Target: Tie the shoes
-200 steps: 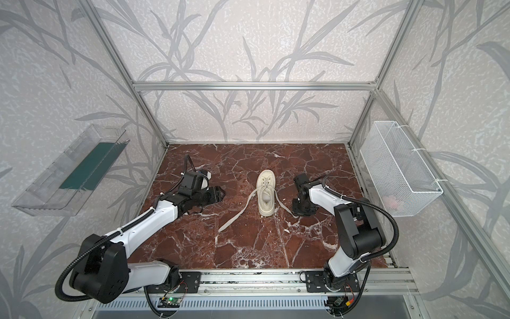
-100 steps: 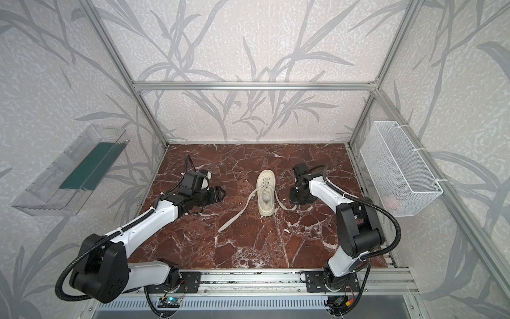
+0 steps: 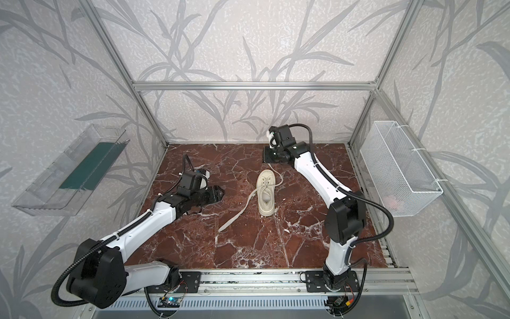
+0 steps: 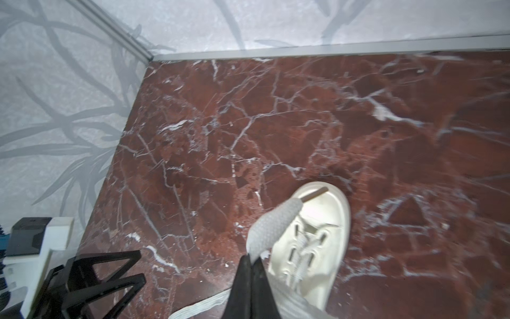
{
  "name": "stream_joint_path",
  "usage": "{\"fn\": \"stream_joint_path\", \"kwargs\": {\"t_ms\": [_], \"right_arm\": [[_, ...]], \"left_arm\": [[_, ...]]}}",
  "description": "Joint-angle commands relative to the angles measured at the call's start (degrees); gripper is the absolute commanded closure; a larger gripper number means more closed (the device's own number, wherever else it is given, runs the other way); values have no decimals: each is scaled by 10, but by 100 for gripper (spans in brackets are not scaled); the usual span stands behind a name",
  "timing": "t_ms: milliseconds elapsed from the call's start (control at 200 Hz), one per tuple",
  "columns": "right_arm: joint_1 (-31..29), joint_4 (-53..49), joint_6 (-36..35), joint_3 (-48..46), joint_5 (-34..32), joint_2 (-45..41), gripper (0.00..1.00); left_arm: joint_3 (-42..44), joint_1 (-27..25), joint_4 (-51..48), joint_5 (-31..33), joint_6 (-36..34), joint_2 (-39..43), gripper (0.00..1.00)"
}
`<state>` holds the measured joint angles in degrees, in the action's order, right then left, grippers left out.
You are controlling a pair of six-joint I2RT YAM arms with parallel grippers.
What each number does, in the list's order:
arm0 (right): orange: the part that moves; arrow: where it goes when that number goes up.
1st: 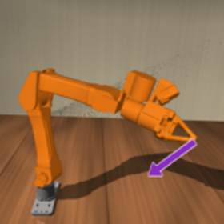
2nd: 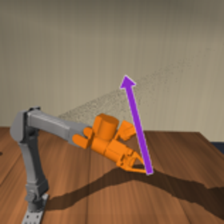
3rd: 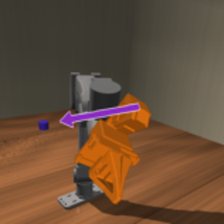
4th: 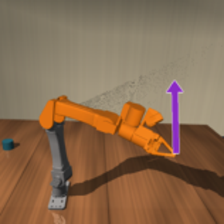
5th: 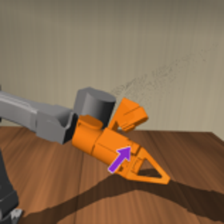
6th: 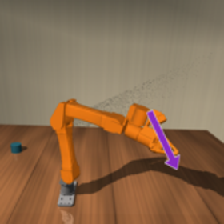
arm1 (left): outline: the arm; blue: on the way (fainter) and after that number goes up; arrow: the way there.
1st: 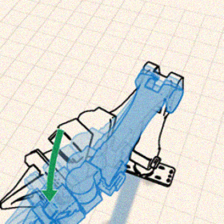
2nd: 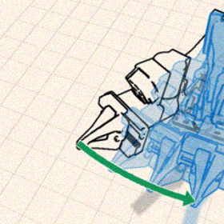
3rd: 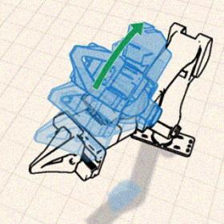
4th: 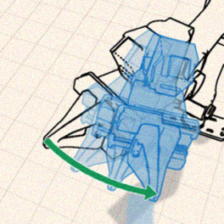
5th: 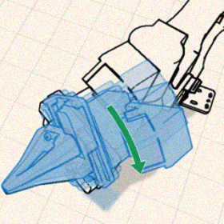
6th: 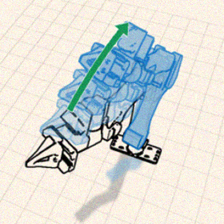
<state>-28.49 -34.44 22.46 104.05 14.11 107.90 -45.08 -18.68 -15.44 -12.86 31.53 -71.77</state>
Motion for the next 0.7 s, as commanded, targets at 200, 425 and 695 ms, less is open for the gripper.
{"fn": "stream_joint_path", "kwargs": {"t_ms": [200,425,695], "right_arm": [[-87,-39,56,173,82,182,100],[-108,-134,71,351,112,326,100],[-115,-149,91,386,133,378,99]], "left_arm": [[33,7,-35,21,-7,51,32],[69,6,-53,17,-5,79,32],[95,-14,-62,8,-6,77,33]]}}
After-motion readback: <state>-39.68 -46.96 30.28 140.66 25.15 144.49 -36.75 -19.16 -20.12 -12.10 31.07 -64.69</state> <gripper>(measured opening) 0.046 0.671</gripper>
